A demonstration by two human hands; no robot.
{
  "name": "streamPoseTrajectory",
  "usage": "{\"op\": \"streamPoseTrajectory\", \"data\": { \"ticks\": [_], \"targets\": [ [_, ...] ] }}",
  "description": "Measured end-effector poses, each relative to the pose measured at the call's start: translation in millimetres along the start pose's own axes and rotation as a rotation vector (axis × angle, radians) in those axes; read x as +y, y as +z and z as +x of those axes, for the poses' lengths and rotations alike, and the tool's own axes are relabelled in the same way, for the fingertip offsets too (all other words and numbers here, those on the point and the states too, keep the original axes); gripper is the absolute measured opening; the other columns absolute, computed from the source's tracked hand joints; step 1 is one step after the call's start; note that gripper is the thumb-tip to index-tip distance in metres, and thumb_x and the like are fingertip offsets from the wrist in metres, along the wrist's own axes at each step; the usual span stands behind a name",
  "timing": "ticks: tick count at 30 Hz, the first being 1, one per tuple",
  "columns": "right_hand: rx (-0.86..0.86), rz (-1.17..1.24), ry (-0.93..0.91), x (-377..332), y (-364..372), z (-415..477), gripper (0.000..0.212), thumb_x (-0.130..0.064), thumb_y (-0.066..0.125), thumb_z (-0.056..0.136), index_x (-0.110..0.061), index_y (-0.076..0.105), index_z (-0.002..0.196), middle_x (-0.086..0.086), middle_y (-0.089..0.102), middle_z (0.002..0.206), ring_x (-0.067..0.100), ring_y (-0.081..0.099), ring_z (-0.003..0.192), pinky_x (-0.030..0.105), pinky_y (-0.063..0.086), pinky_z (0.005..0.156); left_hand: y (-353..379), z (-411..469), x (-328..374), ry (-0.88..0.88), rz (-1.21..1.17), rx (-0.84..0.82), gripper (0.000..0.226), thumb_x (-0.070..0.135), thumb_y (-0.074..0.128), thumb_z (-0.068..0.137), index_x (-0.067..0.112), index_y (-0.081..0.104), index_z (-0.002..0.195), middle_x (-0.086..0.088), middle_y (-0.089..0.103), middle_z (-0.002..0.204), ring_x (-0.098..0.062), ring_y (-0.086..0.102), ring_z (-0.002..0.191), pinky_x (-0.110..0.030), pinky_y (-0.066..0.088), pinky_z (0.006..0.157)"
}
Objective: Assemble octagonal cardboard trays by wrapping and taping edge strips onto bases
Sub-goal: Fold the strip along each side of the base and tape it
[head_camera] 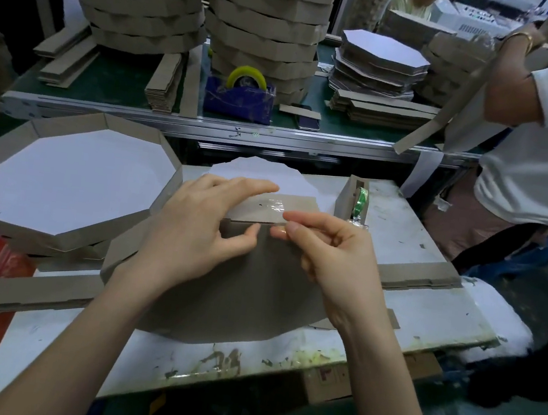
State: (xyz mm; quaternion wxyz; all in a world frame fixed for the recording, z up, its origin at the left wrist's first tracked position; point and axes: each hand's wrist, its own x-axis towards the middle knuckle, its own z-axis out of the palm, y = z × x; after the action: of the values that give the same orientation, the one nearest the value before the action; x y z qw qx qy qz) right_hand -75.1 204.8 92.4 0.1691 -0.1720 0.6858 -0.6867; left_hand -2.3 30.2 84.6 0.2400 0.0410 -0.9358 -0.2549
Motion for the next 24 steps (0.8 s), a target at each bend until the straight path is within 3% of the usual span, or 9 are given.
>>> {"op": "streamPoseTrajectory", "data": {
  "ticks": [8, 13, 16, 21, 24],
  "targets": [
    [-0.032, -0.02, -0.042, 6, -1, -11, 0.014, -0.009, 0.073, 0.088, -0.023, 0.077, 0.092, 0.003, 0.077, 0.078, -0.002, 0.061, 0.056, 0.008, 0.04, 0.049, -3, 0, 3, 0.054, 0.189, -0.108, 0.051, 0.051, 0.031, 0.086, 0.045, 0.059, 0.129, 0.005, 0.056, 0.121, -0.02, 0.048, 0.108, -0.037, 0.041, 0.086],
    [-0.045, -0.021, -0.081, 16, 0, -14, 0.019, -0.011, 0.079, 0.083, -0.026, 0.075, 0.094, 0.001, 0.077, 0.083, 0.009, 0.073, 0.082, 0.013, 0.051, 0.071, -2, 0, 3, 0.044, 0.215, -0.112, 0.057, 0.052, 0.029, 0.085, 0.039, 0.057, 0.133, 0.004, 0.055, 0.123, -0.021, 0.048, 0.11, -0.038, 0.039, 0.087],
    [0.021, 0.035, -0.151, 30, 7, -13, 0.021, -0.006, 0.077, 0.083, -0.022, 0.071, 0.095, 0.001, 0.077, 0.086, 0.012, 0.074, 0.087, 0.014, 0.052, 0.076, -2, 2, 2, 0.022, 0.223, -0.124, 0.061, 0.054, 0.028, 0.084, 0.035, 0.055, 0.136, 0.003, 0.053, 0.128, -0.021, 0.047, 0.115, -0.039, 0.039, 0.092],
    [0.042, 0.151, -0.189, 46, 13, -6, 0.04, -0.004, 0.075, 0.085, -0.02, 0.039, 0.094, 0.011, 0.077, 0.084, 0.021, 0.075, 0.085, 0.018, 0.054, 0.072, -1, 3, 4, -0.016, 0.175, -0.135, 0.047, 0.05, 0.037, 0.086, 0.051, 0.052, 0.131, 0.011, 0.051, 0.14, -0.014, 0.043, 0.125, -0.037, 0.032, 0.101],
    [0.041, 0.17, -0.179, 49, 10, -2, 0.045, -0.002, 0.074, 0.086, -0.02, 0.032, 0.089, 0.013, 0.076, 0.082, 0.018, 0.075, 0.084, 0.016, 0.052, 0.072, 1, 10, 11, -0.06, 0.149, -0.105, 0.051, 0.064, 0.032, 0.08, 0.055, 0.058, 0.122, 0.013, 0.055, 0.137, -0.012, 0.046, 0.125, -0.037, 0.032, 0.104]
  ]
}}
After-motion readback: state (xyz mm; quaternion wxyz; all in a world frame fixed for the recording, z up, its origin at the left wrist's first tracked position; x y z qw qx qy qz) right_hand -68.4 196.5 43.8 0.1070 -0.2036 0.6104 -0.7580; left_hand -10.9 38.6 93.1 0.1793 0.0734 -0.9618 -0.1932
